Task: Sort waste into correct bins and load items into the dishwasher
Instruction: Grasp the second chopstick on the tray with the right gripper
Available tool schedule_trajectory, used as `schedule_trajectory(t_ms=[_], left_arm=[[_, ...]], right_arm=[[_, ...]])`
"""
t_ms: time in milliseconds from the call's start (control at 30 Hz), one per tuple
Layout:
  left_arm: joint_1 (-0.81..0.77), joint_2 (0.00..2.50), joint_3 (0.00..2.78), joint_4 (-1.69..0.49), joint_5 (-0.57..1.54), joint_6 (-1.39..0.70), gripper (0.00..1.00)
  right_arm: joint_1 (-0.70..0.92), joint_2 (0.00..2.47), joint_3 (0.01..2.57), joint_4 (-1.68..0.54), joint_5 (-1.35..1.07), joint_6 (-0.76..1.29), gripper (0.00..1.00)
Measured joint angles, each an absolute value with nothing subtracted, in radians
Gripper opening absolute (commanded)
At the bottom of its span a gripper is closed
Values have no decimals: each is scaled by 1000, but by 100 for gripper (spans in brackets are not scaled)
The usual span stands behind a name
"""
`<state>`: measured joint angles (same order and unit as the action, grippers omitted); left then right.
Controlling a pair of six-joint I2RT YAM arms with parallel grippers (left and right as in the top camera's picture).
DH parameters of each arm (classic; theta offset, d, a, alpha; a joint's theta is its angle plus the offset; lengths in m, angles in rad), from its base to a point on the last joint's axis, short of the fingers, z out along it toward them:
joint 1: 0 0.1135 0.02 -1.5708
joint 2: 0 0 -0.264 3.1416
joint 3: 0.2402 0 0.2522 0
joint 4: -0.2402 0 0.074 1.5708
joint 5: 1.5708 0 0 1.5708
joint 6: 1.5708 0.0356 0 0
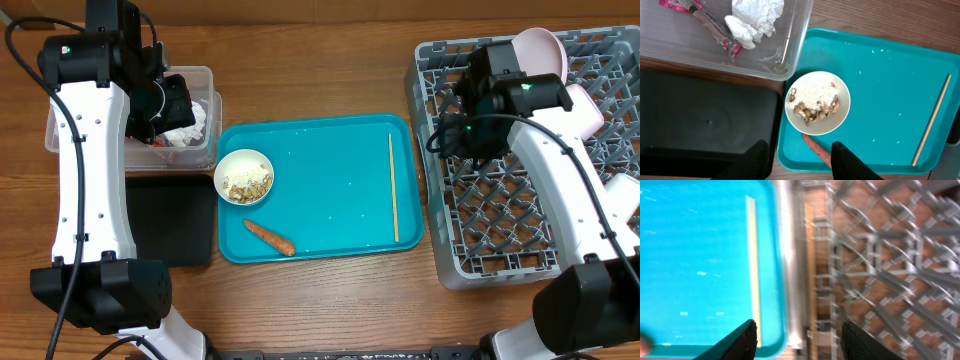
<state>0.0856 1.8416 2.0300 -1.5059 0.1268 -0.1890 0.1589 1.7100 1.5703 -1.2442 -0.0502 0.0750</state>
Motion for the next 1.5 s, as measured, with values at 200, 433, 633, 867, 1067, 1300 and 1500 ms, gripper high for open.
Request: schedule_trajectory(t_ms=[200, 433, 633, 867, 1067, 1300, 1500], left_arm=[[86, 1842, 2030, -1506, 127, -189, 44], [86, 1842, 2030, -1507, 127, -189, 44], [86, 1842, 2030, -1508, 127, -189, 44], [86, 1842, 2030, -1508, 127, -189, 44], [86, 1842, 2030, -1508, 127, -189, 44], [86, 1842, 2030, -1508, 127, -189, 44], [86, 1842, 2030, -1508, 127, -189, 44]], right_arm=[[280, 1725, 1555, -1204, -81, 81, 57], [390, 1847, 1471, -1101, -89, 117, 57], [425, 1950, 1412, -1059, -35, 184, 57], [425, 2041, 1412, -1038, -7, 223, 55], [425, 2054, 1412, -1040, 0, 236, 31], [425, 2054, 1413, -1058, -1, 237, 10], [425, 2054, 1414, -1075, -12, 237, 4]])
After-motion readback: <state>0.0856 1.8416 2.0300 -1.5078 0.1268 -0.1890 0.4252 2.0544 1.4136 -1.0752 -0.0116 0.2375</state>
